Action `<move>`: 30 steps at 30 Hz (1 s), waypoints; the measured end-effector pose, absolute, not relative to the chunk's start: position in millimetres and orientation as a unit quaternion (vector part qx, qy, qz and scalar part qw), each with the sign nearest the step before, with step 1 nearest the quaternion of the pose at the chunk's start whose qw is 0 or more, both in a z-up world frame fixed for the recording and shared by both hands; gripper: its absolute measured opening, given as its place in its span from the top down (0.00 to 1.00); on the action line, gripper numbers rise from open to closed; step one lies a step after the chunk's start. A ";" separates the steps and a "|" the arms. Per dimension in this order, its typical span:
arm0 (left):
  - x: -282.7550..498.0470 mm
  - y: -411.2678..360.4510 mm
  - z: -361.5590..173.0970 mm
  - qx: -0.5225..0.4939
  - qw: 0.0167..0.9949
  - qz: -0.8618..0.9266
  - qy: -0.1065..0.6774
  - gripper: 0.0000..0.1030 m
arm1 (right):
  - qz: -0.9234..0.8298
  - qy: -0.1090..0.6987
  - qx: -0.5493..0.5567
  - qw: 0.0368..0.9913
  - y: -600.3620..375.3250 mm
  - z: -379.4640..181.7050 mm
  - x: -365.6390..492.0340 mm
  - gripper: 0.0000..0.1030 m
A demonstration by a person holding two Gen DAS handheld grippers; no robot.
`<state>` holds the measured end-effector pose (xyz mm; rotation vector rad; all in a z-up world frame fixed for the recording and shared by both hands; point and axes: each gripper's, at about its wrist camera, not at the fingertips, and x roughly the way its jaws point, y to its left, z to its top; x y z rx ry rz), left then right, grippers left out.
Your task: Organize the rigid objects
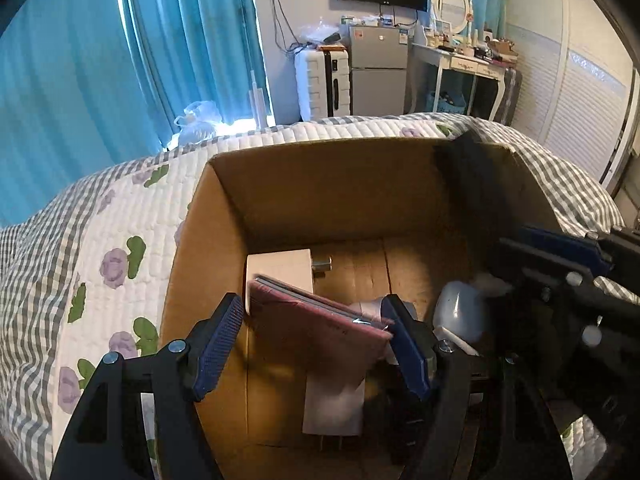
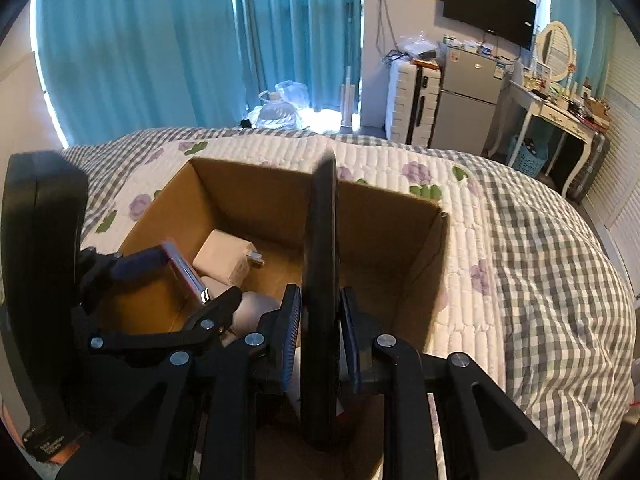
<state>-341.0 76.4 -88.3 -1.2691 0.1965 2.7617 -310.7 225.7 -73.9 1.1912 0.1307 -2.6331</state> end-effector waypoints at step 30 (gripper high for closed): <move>-145.3 34.2 36.6 -0.248 -0.077 0.960 0.104 0.28 | -0.919 -0.034 0.386 0.074 268.6 -34.0 -140.4 0.34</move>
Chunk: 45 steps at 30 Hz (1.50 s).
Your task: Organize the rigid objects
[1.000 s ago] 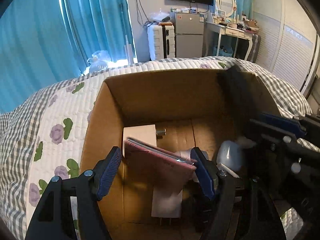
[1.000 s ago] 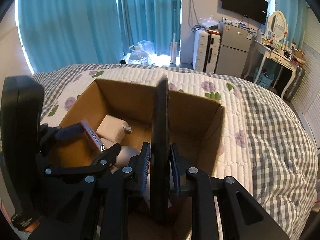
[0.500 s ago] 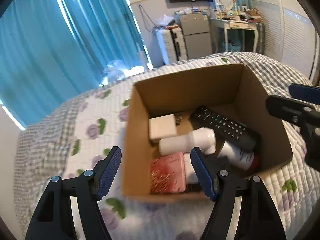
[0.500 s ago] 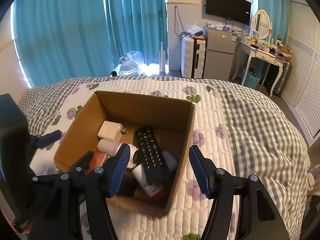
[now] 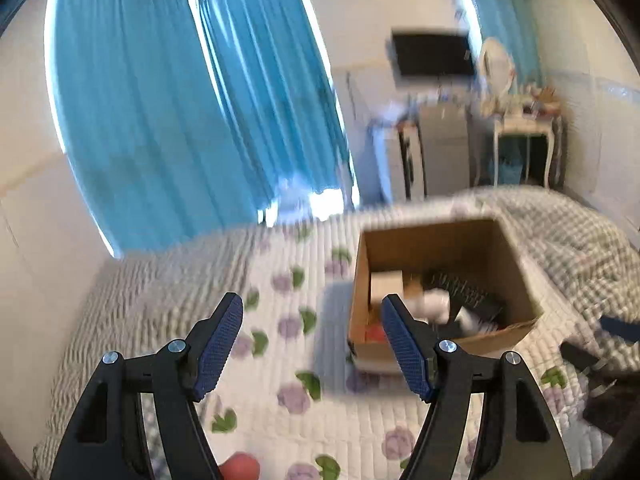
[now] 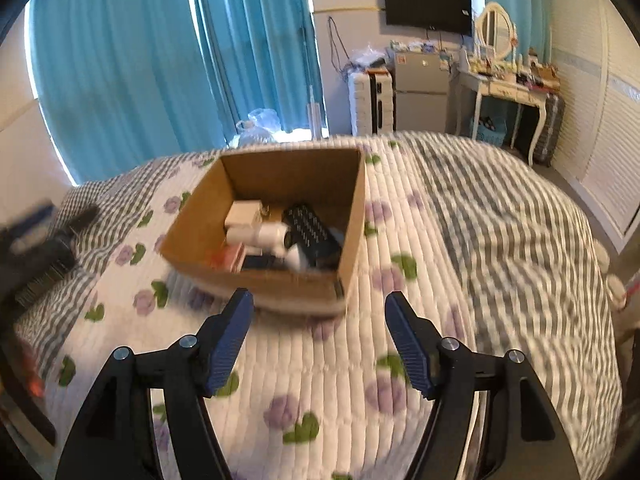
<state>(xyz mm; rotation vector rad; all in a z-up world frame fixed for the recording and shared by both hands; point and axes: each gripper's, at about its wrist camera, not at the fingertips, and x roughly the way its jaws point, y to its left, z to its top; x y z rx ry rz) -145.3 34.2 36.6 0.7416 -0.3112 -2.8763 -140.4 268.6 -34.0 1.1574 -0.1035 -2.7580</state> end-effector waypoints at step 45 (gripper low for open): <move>-32.6 14.3 117.0 0.145 -0.003 -0.989 -0.020 0.28 | -0.985 -0.010 0.153 0.081 229.7 56.6 -13.3 0.02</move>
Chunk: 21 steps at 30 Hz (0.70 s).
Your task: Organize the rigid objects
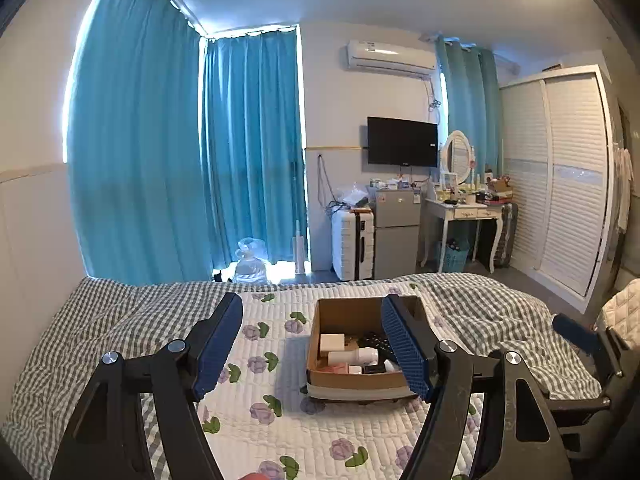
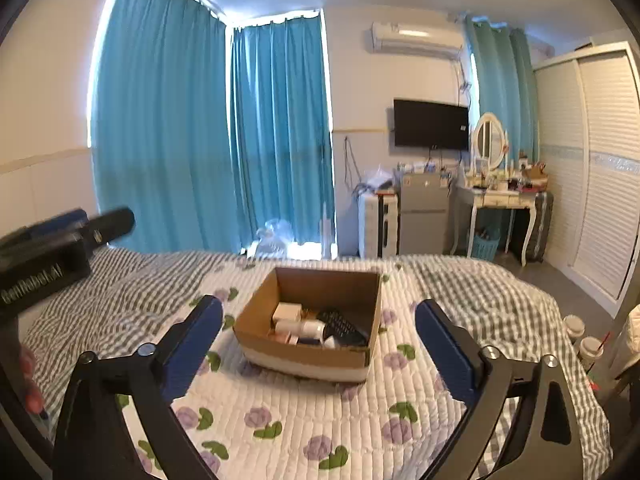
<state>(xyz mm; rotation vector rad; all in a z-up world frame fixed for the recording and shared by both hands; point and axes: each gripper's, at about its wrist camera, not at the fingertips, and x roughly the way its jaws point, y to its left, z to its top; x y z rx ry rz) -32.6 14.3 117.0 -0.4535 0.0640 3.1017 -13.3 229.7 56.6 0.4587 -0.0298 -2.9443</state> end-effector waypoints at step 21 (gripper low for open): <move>-32.5 11.0 111.5 -0.149 -0.015 0.989 0.006 0.26 | -0.980 -0.029 0.179 0.087 234.7 45.7 -18.3 0.00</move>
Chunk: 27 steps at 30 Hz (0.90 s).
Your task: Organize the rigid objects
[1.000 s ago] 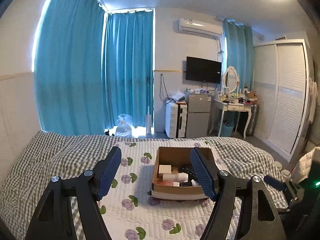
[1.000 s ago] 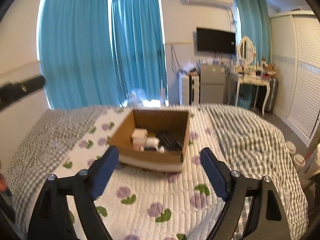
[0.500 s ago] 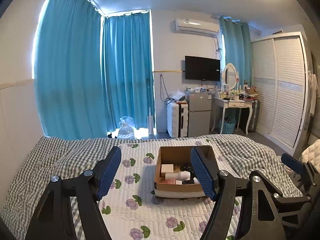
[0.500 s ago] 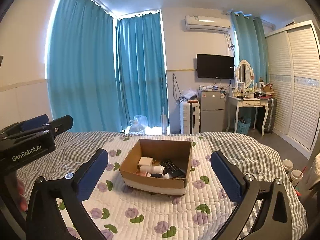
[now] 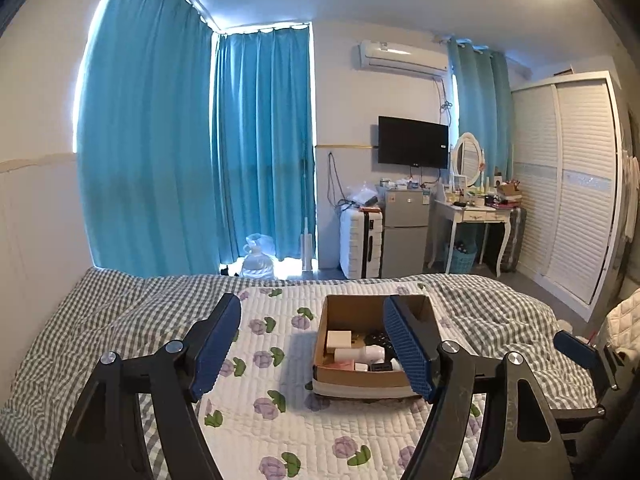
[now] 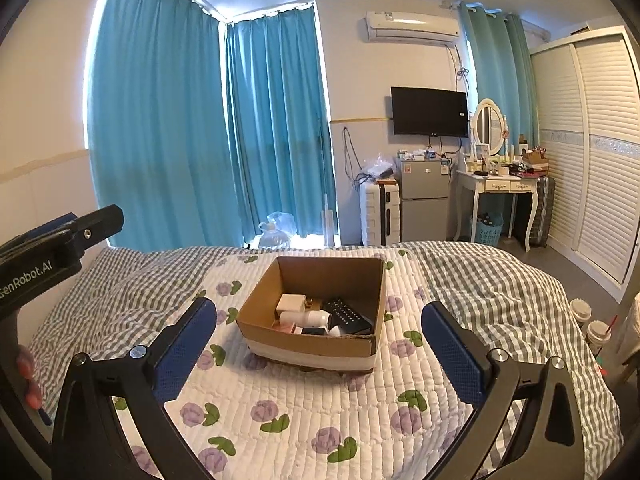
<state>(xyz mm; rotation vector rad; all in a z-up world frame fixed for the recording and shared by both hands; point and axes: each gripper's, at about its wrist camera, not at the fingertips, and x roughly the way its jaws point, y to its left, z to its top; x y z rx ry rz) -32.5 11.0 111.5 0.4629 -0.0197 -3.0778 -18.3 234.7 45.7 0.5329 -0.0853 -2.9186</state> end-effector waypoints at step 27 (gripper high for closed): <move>-35.8 13.1 107.0 0.160 0.018 -0.987 -0.012 0.26 | -0.981 -0.018 0.178 0.071 238.1 46.7 -24.7 0.00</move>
